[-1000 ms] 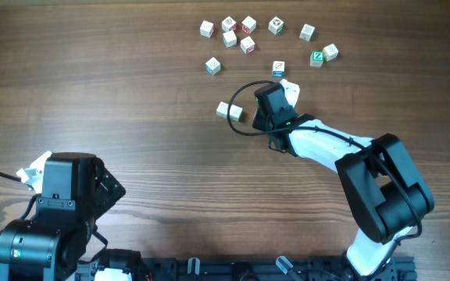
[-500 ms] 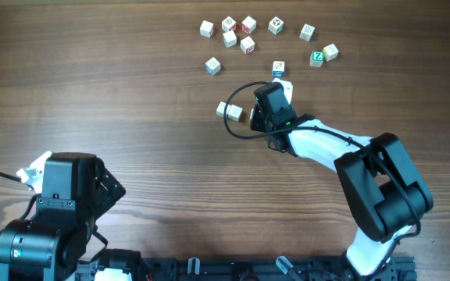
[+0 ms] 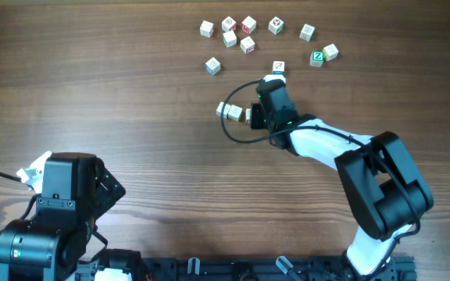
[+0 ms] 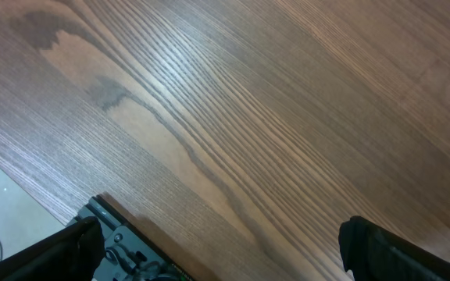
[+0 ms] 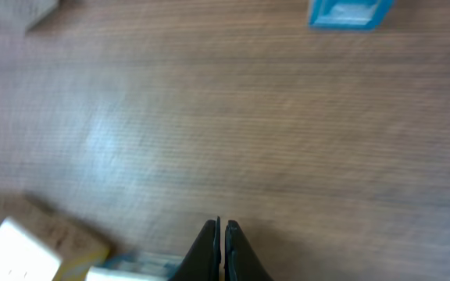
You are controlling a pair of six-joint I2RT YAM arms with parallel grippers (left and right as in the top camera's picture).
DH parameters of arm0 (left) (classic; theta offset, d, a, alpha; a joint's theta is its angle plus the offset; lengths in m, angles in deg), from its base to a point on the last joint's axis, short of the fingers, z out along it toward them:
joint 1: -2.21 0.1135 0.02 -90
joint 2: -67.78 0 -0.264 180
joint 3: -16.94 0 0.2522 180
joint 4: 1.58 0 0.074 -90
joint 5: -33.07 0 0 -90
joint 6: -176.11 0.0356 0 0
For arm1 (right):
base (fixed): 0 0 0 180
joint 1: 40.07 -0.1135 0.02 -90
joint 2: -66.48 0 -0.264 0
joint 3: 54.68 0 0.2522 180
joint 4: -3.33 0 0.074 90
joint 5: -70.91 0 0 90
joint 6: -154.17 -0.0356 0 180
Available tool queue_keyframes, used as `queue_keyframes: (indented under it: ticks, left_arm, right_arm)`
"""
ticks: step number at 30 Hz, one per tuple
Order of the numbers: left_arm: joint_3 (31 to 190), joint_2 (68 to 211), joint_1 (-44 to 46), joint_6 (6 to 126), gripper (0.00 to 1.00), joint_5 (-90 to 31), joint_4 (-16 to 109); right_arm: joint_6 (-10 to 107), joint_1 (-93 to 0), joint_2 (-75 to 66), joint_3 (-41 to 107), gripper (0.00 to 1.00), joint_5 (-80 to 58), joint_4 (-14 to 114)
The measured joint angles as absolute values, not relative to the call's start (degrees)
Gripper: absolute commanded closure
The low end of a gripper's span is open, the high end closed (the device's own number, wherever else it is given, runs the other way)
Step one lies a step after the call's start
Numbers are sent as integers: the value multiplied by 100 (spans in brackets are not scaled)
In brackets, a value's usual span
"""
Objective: Form a horizontal line
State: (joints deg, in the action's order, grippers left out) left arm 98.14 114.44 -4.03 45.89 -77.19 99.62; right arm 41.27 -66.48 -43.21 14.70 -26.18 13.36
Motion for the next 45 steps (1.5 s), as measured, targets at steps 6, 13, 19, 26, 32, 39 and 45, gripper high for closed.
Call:
queue_keyframes:
  ticks: [6, 13, 19, 26, 32, 39, 45]
  left_arm:
    - [9814, 11444, -403, 4589, 0, -7719, 9962]
    - [9814, 11444, -403, 4589, 0, -7719, 9964]
    - [9814, 11444, -403, 4589, 0, -7719, 9962]
    - [9814, 11444, -403, 4589, 0, -7719, 9964]
    - [9814, 11444, -403, 4589, 0, -7719, 9964]
    - [9814, 11444, -403, 4589, 0, -7719, 9962]
    - [9814, 11444, -403, 4589, 0, -7719, 9962]
  right_arm:
    - [4339, -6257, -4325, 1466, 96, -1403, 975]
    - [4547, -6257, -4325, 1466, 95, -942, 1194]
    - [4145, -6257, -4325, 1474, 96, -1293, 1773]
    - [3882, -6250, -4323, 1549, 96, -983, 2070]
    - [3445, -6252, -4301, 1608, 95, -725, 2414]
    - [3026, -6250, -4282, 1619, 95, -496, 2547]
    - [2879, -6250, -4282, 1619, 95, -406, 2556]
